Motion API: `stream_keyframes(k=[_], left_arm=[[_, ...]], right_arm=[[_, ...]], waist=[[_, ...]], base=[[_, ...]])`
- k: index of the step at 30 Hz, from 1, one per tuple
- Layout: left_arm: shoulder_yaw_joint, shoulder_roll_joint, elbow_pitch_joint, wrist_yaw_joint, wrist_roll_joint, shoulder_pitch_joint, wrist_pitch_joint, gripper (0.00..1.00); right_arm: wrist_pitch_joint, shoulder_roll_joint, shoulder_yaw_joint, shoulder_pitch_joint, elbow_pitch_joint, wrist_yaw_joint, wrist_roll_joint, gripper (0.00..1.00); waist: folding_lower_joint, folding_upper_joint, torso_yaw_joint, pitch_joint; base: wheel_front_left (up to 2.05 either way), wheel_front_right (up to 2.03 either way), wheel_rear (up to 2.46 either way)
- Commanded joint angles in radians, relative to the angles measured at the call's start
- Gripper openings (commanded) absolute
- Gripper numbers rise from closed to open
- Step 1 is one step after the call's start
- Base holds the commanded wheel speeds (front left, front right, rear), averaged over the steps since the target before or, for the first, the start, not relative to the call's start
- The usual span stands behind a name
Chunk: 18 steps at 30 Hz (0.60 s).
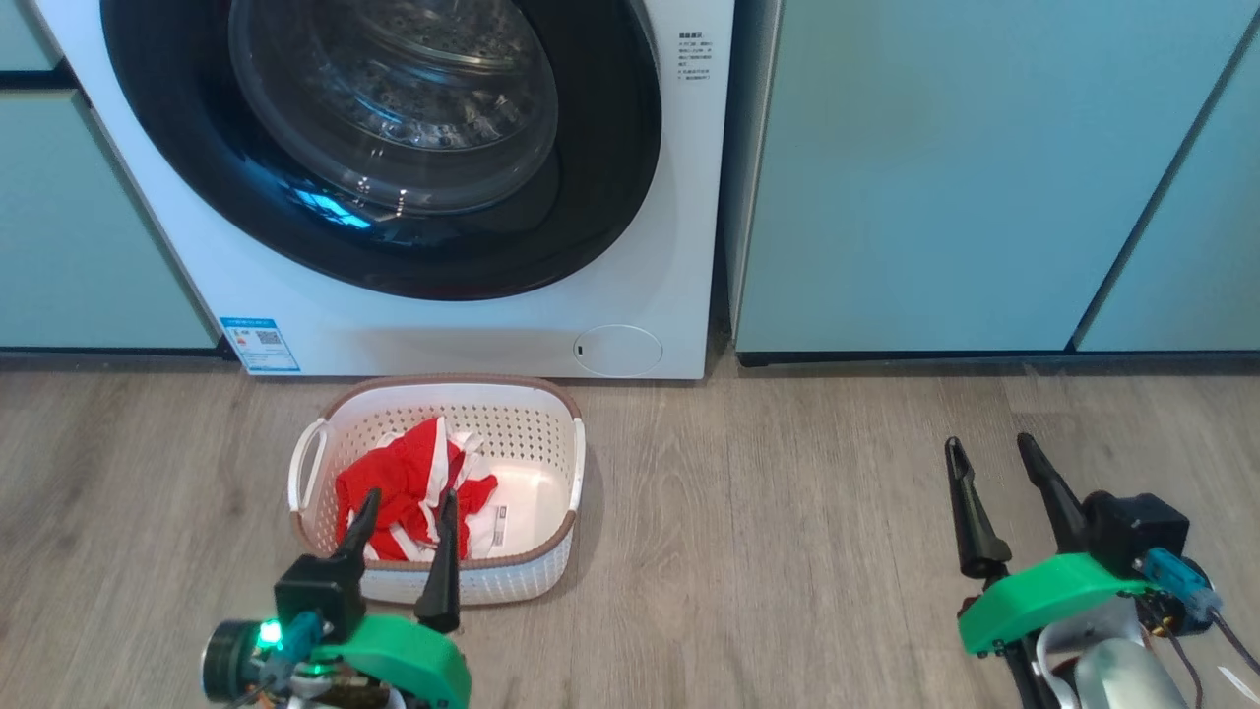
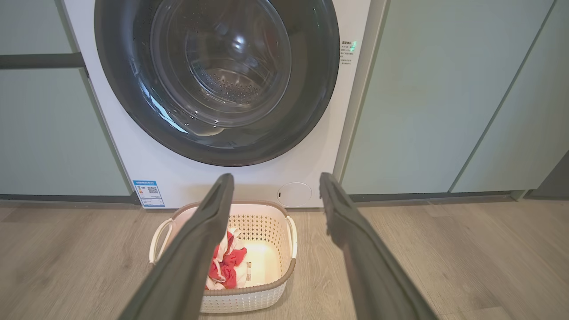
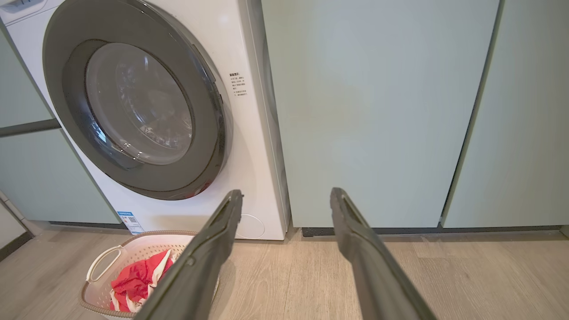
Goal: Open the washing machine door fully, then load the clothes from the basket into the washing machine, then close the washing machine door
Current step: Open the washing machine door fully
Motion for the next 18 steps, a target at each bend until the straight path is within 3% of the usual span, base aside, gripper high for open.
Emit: stream_keyframes(k=[1, 18], left_arm=[[0.047, 0.008, -0.026, -0.005, 0.009, -0.044, -0.013, 1.0], [0.039, 0.008, -0.038, 0.002, 0.027, -0.041, -0.013, 1.0]], right_arm=[[-0.013, -0.005, 0.029, -0.06, -0.027, 0.0, -0.009, 1.0], [-0.013, -0.005, 0.031, -0.055, -0.039, 0.0, -0.001, 1.0]], waist=[[0.0, 0.0, 0.0, 0.0], [0.0, 0.0, -0.001, -0.004]], base=[[0.5, 0.5, -1.01], [0.06, 0.06, -0.12]])
